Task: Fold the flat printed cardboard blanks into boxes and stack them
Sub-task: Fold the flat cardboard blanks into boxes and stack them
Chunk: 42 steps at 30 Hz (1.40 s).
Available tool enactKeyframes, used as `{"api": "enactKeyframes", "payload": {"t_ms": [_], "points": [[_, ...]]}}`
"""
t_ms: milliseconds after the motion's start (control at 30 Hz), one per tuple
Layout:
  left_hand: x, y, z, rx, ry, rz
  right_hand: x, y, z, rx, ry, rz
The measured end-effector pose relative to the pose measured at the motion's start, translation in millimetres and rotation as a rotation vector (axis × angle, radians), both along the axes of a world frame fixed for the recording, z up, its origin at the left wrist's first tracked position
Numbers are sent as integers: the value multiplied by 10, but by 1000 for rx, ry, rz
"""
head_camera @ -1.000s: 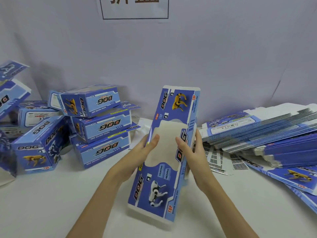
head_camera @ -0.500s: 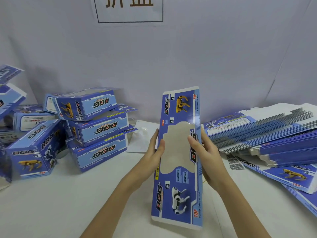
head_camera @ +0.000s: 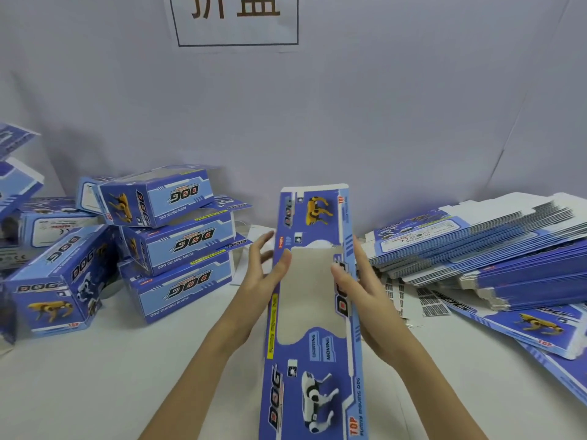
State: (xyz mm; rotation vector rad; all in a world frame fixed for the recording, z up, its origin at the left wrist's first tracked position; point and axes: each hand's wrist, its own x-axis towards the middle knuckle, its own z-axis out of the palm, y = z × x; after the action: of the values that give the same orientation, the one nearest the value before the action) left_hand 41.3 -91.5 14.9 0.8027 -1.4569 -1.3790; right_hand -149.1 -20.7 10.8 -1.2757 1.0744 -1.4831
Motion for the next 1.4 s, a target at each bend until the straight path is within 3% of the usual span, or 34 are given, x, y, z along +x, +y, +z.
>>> {"api": "enactKeyframes", "payload": {"t_ms": [100,233,367,700,1033,1133,1267,1333,1400], "points": [[18,18,-18,14,67,-12,126,6,-39,18,20,25],[-13,61,-16,103,98,-109,175,26,-33,-98,50,-74],[-59,109,15,75,127,-144,101,55,-59,-196,26,-68],[-67,131,-35,59,35,-165,37,-24,-116,-140,-30,-207],[8,108,12,52,114,-162,119,-30,-42,-109,-87,-199],[-42,99,22,65,212,-103,101,-23,-5,115,-286,-44],[-33,66,37,53,276,6,33,9,-2,301,-189,158],[-39,20,-29,-33,193,113,62,1,-15,278,-170,153],[-29,-8,-73,-273,32,395,138,-7,-8,257,-138,93]]}}
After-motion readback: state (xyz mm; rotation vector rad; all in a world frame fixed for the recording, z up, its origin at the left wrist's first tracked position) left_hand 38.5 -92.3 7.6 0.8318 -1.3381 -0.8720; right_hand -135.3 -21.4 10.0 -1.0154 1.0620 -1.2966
